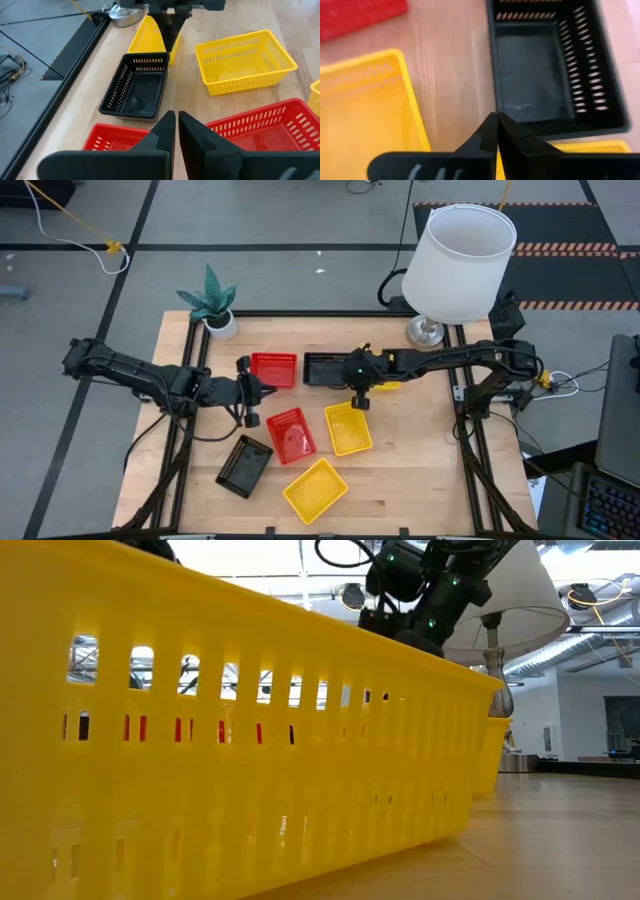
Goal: Stack baskets by color
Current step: Stack the bottom right black bin on top of the top black bin, then stack the middle yellow bin on top of the top yellow bin
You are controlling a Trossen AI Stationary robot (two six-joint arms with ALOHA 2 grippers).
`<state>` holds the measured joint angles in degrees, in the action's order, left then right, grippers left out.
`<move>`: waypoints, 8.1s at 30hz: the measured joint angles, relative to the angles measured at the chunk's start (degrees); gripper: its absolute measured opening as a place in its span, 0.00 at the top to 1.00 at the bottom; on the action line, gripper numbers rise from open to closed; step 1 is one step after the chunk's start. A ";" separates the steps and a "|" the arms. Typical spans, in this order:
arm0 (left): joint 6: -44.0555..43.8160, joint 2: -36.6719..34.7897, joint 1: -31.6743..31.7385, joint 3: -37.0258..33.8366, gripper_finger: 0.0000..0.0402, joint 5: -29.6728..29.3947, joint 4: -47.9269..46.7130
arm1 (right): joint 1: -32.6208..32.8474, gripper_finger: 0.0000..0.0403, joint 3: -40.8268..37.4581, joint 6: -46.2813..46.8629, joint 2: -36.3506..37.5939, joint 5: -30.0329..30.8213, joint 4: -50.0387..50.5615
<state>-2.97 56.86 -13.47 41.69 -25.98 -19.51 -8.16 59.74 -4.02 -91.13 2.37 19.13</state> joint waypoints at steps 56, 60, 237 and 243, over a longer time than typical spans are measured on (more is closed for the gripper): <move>0.13 0.01 0.01 0.00 0.94 -0.02 0.68 | 1.19 1.00 -0.02 3.79 -3.27 1.90 -13.42; 0.94 0.00 0.02 0.00 0.94 -0.01 2.13 | 1.51 1.00 0.93 3.25 -6.83 1.99 -20.83; 2.17 0.01 -0.06 -0.02 0.94 0.63 6.62 | 8.34 1.00 12.94 3.78 0.53 4.90 6.96; 2.33 0.06 -0.54 -0.02 0.94 2.30 9.40 | 18.58 1.00 9.48 12.90 8.41 5.00 13.03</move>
<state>-0.64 56.92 -14.01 41.67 -23.67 -10.11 10.42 69.22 8.89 -82.73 7.37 32.16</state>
